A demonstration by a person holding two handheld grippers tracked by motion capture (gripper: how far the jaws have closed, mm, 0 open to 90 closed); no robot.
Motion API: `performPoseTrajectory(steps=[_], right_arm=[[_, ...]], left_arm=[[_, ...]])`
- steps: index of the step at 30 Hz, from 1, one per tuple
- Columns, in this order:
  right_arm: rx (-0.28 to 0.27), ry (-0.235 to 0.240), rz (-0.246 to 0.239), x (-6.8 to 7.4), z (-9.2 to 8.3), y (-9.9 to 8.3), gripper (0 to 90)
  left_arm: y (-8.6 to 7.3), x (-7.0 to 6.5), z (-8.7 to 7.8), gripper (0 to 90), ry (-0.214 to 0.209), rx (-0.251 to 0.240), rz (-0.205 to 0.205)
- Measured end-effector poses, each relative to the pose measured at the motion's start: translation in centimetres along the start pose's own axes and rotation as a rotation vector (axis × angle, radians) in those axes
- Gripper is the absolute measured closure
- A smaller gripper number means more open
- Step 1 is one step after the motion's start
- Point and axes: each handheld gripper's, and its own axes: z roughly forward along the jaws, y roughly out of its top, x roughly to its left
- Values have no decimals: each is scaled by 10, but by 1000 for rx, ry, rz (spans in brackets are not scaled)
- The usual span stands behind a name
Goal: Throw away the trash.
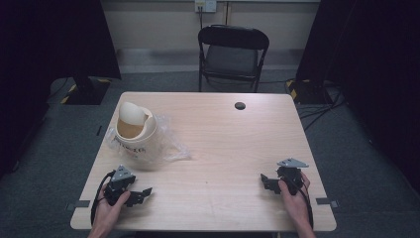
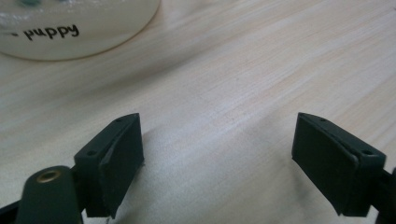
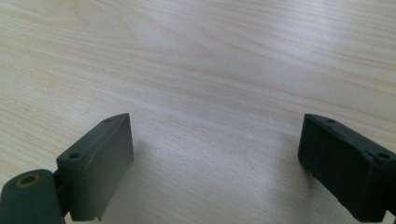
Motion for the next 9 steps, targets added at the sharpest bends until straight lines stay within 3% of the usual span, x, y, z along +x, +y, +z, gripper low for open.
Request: performPoseTrajectory(steps=[5,9], right_arm=[[0,0,0,0,0,0,95],[0,0,0,0,0,0,95]], left_arm=[[-2,-1,4,148,50,-16,57],[-3,-1,4,147,52,-21,64]])
